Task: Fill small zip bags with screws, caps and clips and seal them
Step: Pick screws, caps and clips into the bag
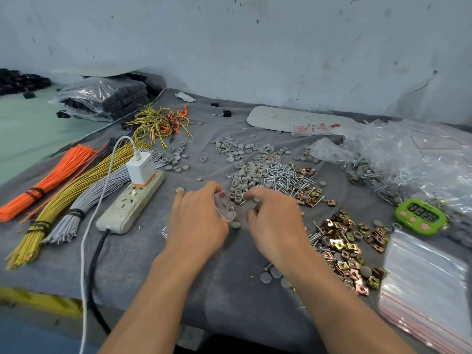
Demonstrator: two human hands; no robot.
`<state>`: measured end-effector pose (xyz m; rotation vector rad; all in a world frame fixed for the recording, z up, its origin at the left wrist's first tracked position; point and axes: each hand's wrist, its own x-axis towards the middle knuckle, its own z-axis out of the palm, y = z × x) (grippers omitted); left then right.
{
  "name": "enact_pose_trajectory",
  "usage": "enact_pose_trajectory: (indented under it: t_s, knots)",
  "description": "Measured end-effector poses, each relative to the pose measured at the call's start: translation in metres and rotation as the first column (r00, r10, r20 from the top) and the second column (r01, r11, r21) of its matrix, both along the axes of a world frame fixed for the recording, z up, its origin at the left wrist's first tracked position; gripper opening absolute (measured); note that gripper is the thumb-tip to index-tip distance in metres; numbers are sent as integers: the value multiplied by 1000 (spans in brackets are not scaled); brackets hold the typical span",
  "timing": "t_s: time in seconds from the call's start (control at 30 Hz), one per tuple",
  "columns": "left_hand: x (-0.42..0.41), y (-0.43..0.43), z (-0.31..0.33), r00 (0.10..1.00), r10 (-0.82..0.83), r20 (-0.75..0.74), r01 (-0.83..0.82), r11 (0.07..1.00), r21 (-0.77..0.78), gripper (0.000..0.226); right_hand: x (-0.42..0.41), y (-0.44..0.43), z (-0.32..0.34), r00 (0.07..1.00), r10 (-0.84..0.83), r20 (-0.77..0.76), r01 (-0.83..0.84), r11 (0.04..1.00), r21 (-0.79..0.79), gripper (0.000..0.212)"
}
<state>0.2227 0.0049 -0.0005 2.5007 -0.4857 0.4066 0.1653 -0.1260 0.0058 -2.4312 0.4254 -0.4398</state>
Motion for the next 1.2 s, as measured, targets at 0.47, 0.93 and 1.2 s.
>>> enact_pose_trajectory:
  t_s: [0.47,0.93,1.2]
  knots:
    - [-6,-9,4,958,-235,-166,207,964,-169,19,12,8,0,925,-123,360,-123,800,588,32]
    - [-1,-4,7,974,-165,-154,98,923,-373,19,5,-17,5,998,-9,65,-36,749,661,22]
    - [-9,-4,12,957,-256,-136,172,880,-443,25,-1,-12,11,984,59,167,-135,862,489,19]
